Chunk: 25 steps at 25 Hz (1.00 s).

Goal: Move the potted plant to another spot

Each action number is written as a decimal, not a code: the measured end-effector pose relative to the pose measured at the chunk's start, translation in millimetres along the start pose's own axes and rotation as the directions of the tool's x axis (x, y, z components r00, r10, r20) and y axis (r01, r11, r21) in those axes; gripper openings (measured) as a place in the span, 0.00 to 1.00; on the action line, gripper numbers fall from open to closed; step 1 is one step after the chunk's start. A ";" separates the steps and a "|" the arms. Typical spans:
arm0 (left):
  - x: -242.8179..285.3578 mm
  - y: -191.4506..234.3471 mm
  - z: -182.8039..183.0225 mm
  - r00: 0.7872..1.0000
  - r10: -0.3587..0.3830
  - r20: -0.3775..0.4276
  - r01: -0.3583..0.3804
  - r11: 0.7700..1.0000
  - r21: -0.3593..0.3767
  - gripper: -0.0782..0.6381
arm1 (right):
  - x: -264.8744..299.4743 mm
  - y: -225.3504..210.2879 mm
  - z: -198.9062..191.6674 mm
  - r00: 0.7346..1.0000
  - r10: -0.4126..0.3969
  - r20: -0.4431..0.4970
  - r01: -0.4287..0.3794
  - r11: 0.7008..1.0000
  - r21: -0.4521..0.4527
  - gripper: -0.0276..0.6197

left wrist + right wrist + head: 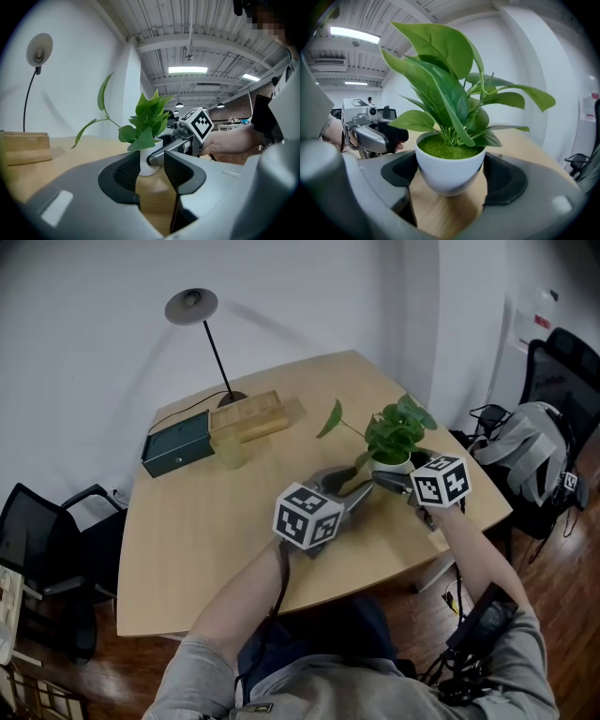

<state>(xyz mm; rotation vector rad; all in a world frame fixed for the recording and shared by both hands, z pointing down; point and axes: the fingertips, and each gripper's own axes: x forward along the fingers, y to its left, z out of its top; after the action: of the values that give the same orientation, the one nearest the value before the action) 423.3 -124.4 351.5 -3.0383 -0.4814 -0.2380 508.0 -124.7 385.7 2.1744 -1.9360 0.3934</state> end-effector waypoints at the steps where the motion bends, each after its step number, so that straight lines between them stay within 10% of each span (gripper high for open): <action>1: 0.1 -0.4 -0.1 1.000 0.000 0.000 0.000 1.000 0.000 0.32 | 0.0 0.2 -0.1 1.000 0.001 -0.001 -0.001 1.000 -0.002 0.73; 25: -14.3 0.8 4.6 1.000 0.013 0.009 -0.013 1.000 -0.011 0.32 | 6.6 6.5 -3.5 0.999 0.017 -0.048 -0.017 1.000 -0.001 0.75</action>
<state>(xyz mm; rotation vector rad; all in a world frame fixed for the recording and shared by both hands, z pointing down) 410.8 -129.2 344.7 -3.0530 -0.4625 -0.2264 502.0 -130.5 391.0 2.1288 -1.9294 0.4425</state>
